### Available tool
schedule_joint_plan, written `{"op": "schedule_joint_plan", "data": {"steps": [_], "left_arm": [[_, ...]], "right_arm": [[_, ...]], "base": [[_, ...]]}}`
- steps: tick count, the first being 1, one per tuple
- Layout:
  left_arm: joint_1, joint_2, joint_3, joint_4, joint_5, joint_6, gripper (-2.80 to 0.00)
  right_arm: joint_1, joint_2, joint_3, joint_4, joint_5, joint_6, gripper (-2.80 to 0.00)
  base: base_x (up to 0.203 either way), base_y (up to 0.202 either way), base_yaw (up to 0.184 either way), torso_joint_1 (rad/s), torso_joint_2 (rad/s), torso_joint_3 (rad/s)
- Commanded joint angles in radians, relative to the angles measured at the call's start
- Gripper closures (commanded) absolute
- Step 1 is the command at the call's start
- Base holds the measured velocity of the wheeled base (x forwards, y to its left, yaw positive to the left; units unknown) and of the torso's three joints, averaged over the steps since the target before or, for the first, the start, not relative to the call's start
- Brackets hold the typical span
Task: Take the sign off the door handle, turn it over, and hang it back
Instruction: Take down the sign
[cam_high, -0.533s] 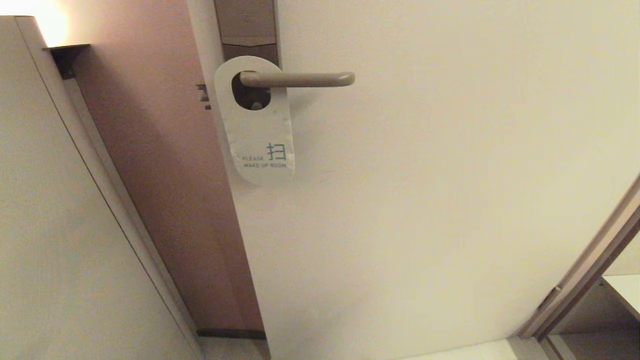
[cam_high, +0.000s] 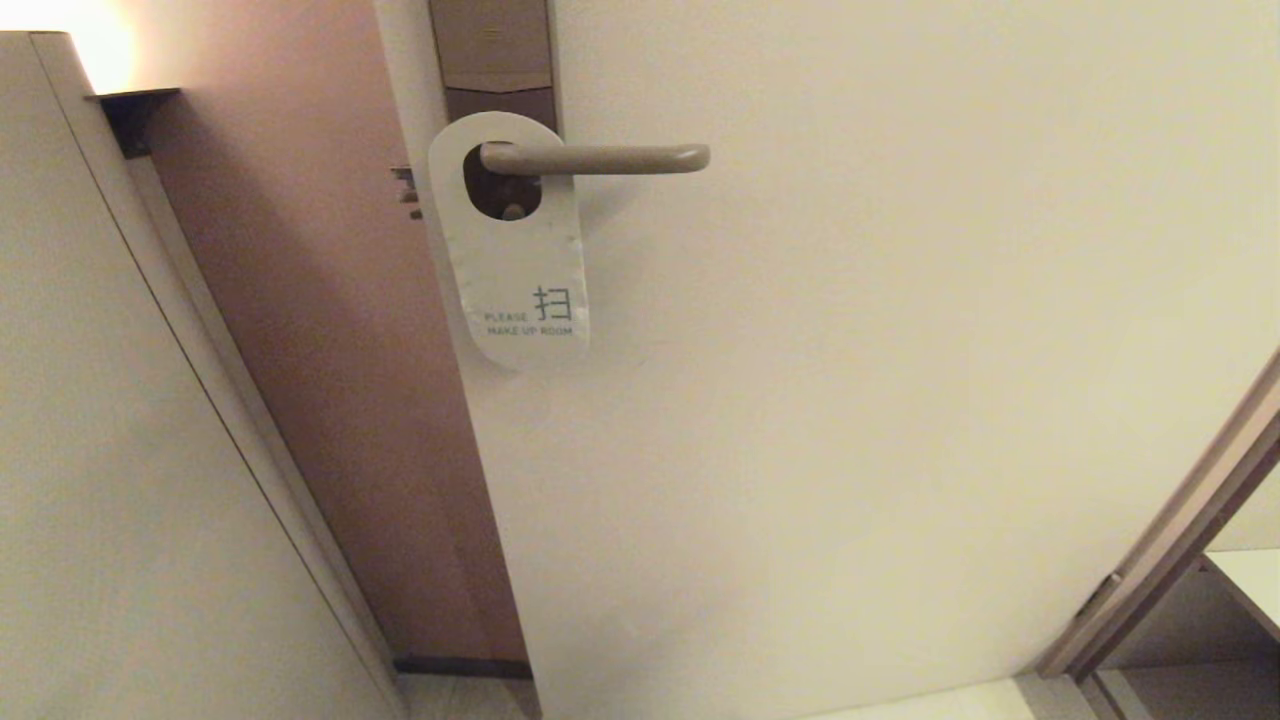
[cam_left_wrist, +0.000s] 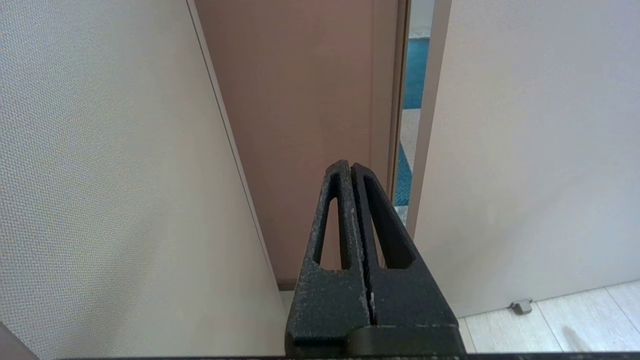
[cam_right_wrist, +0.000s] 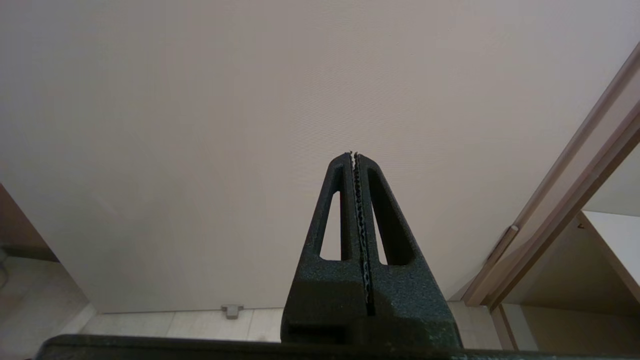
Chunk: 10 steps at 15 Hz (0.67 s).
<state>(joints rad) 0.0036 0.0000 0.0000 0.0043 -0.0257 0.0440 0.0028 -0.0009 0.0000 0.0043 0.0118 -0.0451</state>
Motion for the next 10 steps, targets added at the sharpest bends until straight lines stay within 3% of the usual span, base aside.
{"op": "schedule_joint_plan", "data": {"steps": [1, 10], "left_arm": [[0.001, 0.002, 0.0, 0.0, 0.0, 0.0, 0.0], [0.001, 0.001, 0.0, 0.002, 0.005, 0.006, 0.0]], "right_arm": [[0.0, 0.001, 0.0, 0.0, 0.001, -0.001, 0.0], [0.0, 0.001, 0.0, 0.0, 0.001, -0.001, 0.0]], "base": [[0.0, 0.0, 0.0, 0.0, 0.0, 0.0], [0.0, 0.0, 0.0, 0.0, 0.0, 0.0]]}}
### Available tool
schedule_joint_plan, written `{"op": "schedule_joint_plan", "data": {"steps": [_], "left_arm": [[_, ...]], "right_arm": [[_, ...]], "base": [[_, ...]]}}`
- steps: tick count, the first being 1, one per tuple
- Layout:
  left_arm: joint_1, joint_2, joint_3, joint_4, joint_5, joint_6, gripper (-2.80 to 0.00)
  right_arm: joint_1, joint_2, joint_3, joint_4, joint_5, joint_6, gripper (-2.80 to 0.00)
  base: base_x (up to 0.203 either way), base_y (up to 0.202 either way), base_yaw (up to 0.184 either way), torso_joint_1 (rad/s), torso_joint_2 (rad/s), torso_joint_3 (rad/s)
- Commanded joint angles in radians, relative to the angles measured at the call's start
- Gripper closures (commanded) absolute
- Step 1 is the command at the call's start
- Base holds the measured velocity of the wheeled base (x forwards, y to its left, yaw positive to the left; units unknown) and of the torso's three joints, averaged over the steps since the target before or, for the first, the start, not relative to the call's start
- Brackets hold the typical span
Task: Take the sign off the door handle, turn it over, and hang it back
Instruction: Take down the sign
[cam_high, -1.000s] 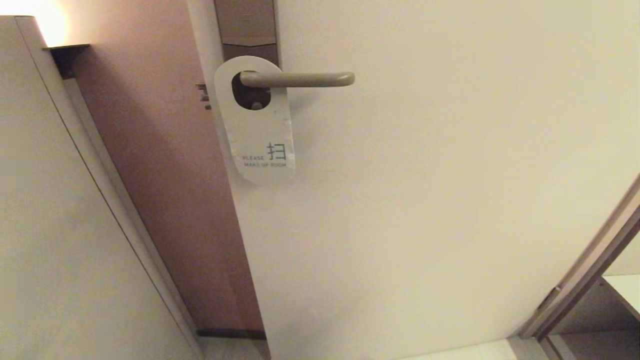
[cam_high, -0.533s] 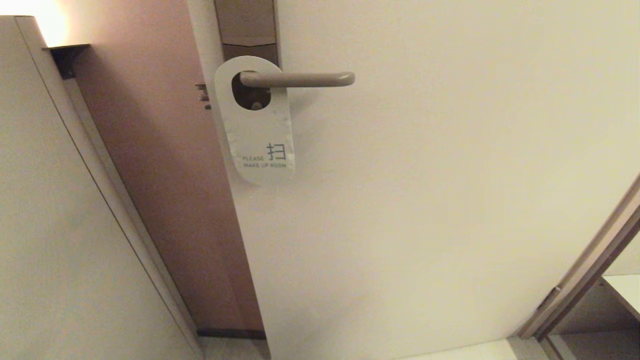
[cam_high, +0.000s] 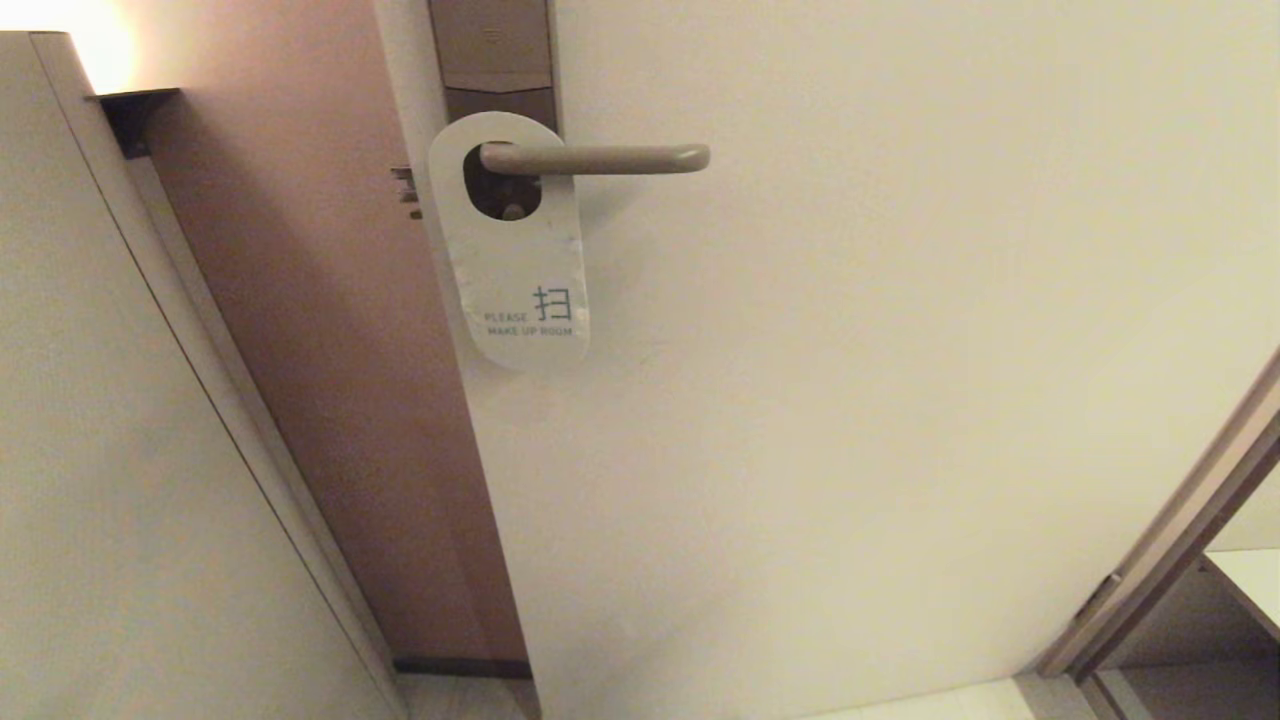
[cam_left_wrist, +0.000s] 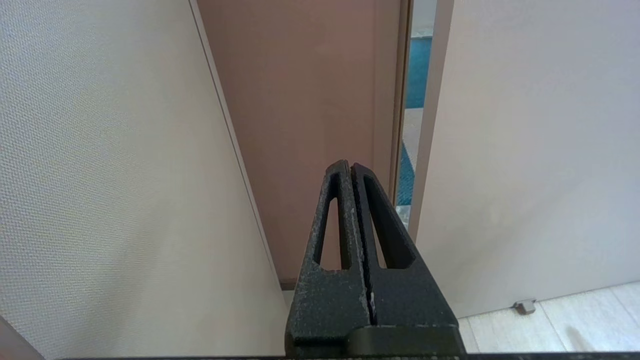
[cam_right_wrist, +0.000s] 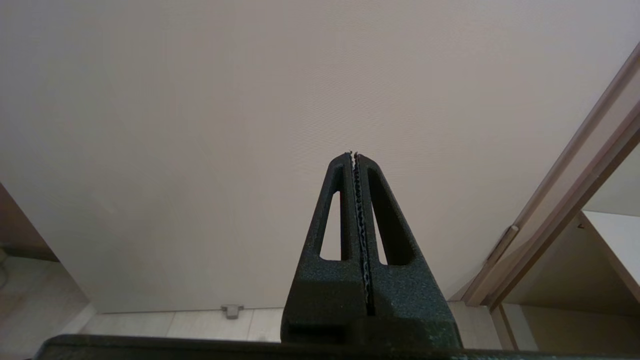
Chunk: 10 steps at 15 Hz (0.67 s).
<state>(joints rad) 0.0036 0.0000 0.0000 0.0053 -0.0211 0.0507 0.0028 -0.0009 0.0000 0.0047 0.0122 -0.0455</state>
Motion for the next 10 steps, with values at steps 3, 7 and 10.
{"op": "schedule_joint_plan", "data": {"steps": [3, 7, 10], "left_arm": [[-0.001, 0.001, 0.0, -0.002, -0.005, 0.015, 0.0], [-0.005, 0.002, -0.057, 0.004, -0.038, 0.024, 0.0], [-0.005, 0.028, -0.155, 0.006, -0.114, 0.096, 0.0]], "right_arm": [[0.0, 0.001, 0.0, 0.0, 0.0, 0.0, 0.0], [0.0, 0.001, 0.0, 0.0, 0.0, 0.0, 0.0], [0.0, 0.001, 0.0, 0.0, 0.0, 0.0, 0.0]], "base": [[0.0, 0.0, 0.0, 0.0, 0.0, 0.0], [0.0, 0.0, 0.0, 0.0, 0.0, 0.0], [0.0, 0.0, 0.0, 0.0, 0.0, 0.0]]}}
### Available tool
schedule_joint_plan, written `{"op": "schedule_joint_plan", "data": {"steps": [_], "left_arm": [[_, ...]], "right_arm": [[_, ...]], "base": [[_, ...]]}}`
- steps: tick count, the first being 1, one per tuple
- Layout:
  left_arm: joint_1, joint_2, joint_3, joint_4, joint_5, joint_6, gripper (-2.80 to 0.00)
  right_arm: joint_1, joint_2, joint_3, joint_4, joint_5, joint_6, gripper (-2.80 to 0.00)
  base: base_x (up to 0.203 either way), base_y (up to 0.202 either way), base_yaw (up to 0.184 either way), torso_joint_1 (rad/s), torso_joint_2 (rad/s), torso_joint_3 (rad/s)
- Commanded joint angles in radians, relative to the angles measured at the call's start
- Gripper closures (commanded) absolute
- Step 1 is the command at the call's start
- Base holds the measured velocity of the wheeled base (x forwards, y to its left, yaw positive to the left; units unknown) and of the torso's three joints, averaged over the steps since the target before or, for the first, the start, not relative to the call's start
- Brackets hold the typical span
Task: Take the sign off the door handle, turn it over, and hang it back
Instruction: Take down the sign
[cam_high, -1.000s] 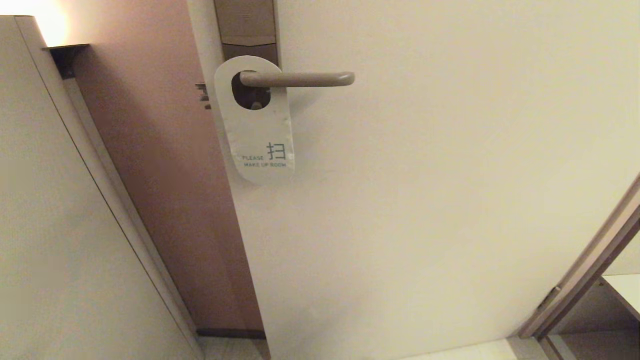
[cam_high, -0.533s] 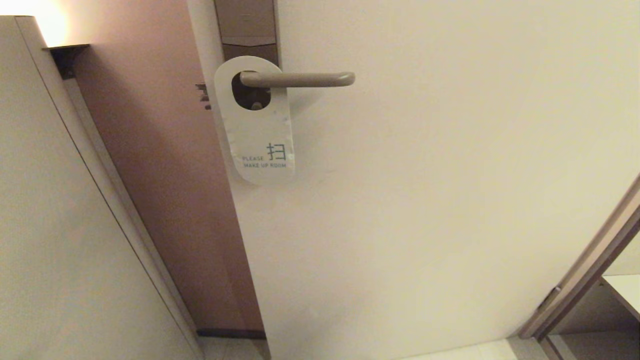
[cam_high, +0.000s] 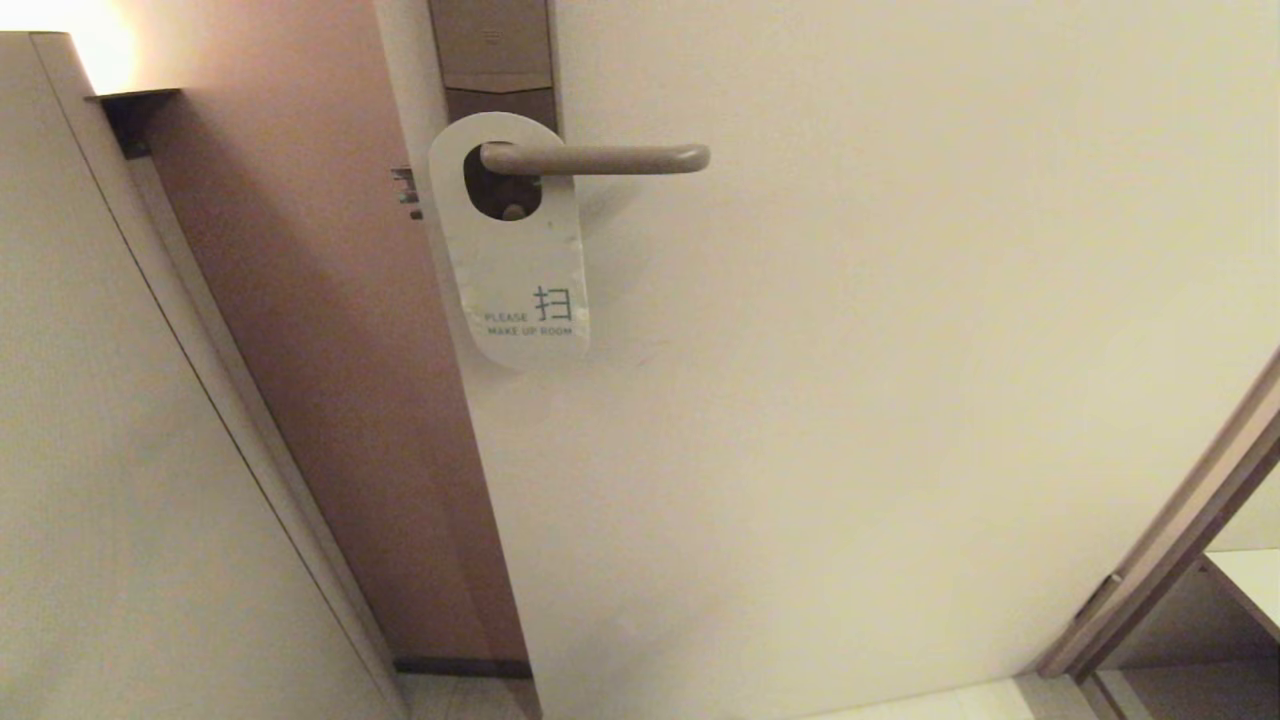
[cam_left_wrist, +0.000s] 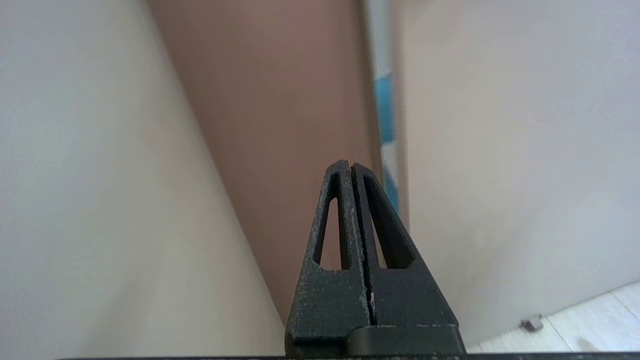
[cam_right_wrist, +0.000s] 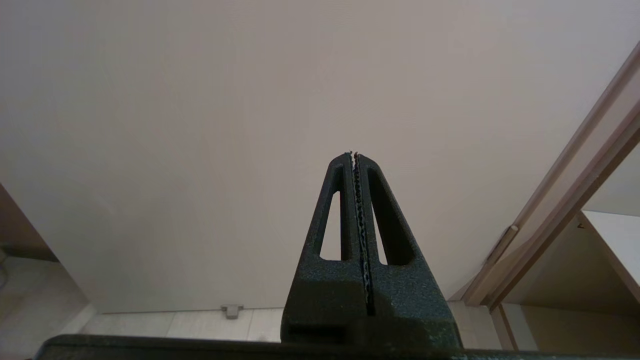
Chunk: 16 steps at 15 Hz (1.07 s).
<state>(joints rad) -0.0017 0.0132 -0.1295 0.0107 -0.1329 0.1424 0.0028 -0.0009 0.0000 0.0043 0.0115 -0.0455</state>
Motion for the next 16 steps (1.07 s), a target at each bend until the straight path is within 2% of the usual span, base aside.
{"op": "schedule_joint_plan", "data": {"steps": [1, 4, 6, 10, 12, 16], "left_arm": [[0.0, 0.023, -0.043, 0.0, -0.04, 0.009, 0.0], [-0.001, 0.079, -0.061, -0.01, -0.064, 0.002, 0.0], [-0.005, 0.178, -0.085, -0.046, -0.064, -0.039, 0.0], [-0.015, 0.488, -0.213, -0.142, -0.062, -0.175, 0.0], [-0.018, 0.644, -0.266, -0.213, -0.068, -0.219, 0.0], [-0.018, 0.993, -0.442, -0.397, -0.145, -0.296, 0.0]], "right_arm": [[0.0, 0.001, 0.0, 0.0, 0.001, 0.0, 0.0], [0.0, 0.001, 0.0, 0.0, 0.001, 0.0, 0.0], [0.0, 0.001, 0.0, 0.0, 0.001, 0.0, 0.0], [0.0, 0.001, 0.0, 0.0, 0.001, 0.0, 0.0], [0.0, 0.001, 0.0, 0.0, 0.001, 0.0, 0.0], [0.0, 0.001, 0.0, 0.0, 0.001, 0.0, 0.0]], "base": [[0.0, 0.0, 0.0, 0.0, 0.0, 0.0], [0.0, 0.0, 0.0, 0.0, 0.0, 0.0], [0.0, 0.0, 0.0, 0.0, 0.0, 0.0], [0.0, 0.0, 0.0, 0.0, 0.0, 0.0], [0.0, 0.0, 0.0, 0.0, 0.0, 0.0], [0.0, 0.0, 0.0, 0.0, 0.0, 0.0]]}}
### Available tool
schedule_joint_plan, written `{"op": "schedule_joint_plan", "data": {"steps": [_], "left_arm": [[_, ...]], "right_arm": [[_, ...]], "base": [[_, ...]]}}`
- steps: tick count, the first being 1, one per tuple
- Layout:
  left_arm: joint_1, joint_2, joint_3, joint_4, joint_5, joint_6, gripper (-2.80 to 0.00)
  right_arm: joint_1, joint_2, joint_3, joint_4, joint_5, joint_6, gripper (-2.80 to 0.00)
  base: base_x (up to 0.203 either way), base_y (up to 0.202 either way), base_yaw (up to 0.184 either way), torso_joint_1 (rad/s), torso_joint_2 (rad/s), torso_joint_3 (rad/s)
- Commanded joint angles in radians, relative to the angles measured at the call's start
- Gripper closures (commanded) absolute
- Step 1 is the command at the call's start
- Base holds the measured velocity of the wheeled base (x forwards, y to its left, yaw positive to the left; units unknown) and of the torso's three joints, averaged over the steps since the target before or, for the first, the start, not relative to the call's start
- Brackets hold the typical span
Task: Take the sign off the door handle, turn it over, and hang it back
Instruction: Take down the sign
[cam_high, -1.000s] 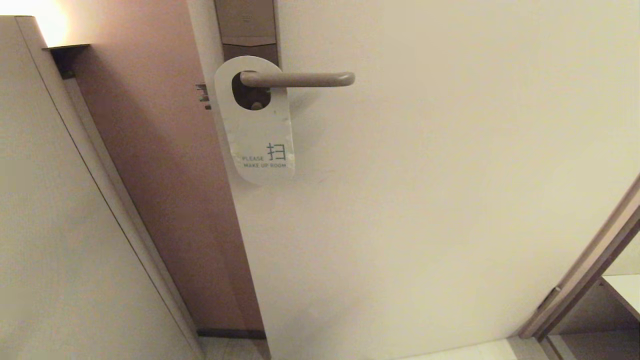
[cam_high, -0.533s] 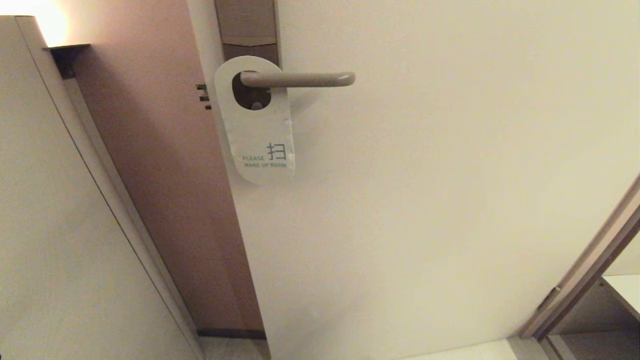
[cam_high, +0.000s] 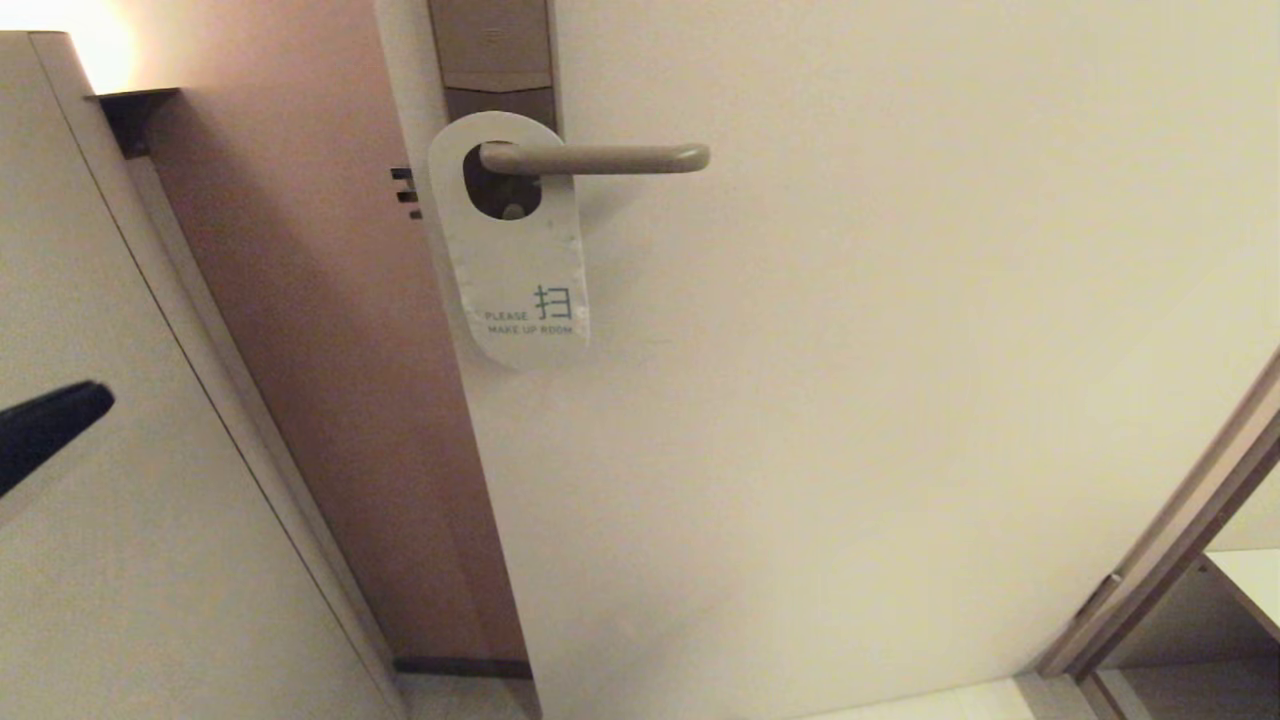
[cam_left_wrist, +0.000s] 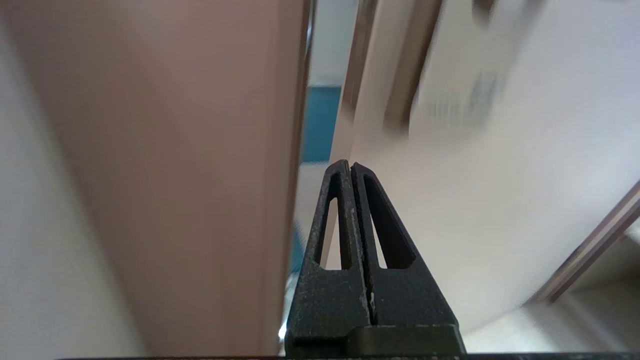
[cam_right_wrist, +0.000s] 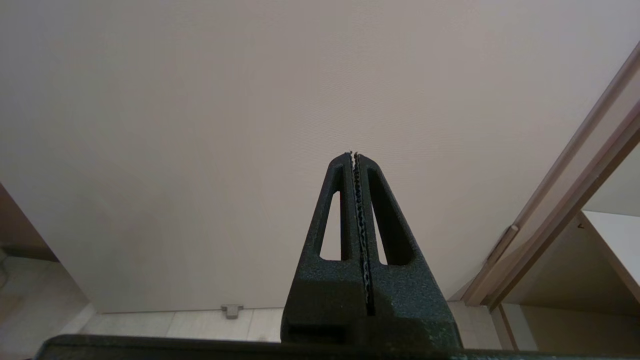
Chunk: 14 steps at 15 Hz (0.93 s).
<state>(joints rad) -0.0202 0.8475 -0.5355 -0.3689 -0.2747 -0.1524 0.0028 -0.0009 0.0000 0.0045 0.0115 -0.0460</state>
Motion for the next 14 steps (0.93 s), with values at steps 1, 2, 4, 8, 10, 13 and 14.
{"op": "schedule_joint_plan", "data": {"steps": [1, 2, 4, 8, 10, 13, 14], "left_arm": [[0.001, 0.246, -0.089, -0.065, -0.028, -0.012, 0.0], [0.005, 0.321, -0.137, -0.107, -0.067, -0.02, 0.0], [0.014, 0.45, -0.227, -0.184, -0.232, -0.03, 0.0], [0.0, 0.566, -0.314, -0.225, -0.546, -0.028, 0.0], [-0.013, 0.591, -0.32, -0.246, -0.621, -0.027, 0.0], [-0.014, 0.597, -0.316, -0.269, -0.677, -0.026, 0.0], [-0.014, 0.595, -0.314, -0.27, -0.697, -0.026, 0.0]], "right_arm": [[0.0, 0.001, 0.0, 0.0, 0.001, 0.0, 0.0], [0.0, 0.001, 0.0, 0.0, 0.001, 0.0, 0.0], [0.0, 0.001, 0.0, 0.0, 0.001, 0.0, 0.0], [0.0, 0.001, 0.0, 0.0, 0.001, 0.0, 0.0], [0.0, 0.001, 0.0, 0.0, 0.001, 0.0, 0.0], [0.0, 0.001, 0.0, 0.0, 0.001, 0.0, 0.0], [0.0, 0.001, 0.0, 0.0, 0.001, 0.0, 0.0]], "base": [[0.0, 0.0, 0.0, 0.0, 0.0, 0.0], [0.0, 0.0, 0.0, 0.0, 0.0, 0.0], [0.0, 0.0, 0.0, 0.0, 0.0, 0.0], [0.0, 0.0, 0.0, 0.0, 0.0, 0.0], [0.0, 0.0, 0.0, 0.0, 0.0, 0.0], [0.0, 0.0, 0.0, 0.0, 0.0, 0.0], [0.0, 0.0, 0.0, 0.0, 0.0, 0.0]]}}
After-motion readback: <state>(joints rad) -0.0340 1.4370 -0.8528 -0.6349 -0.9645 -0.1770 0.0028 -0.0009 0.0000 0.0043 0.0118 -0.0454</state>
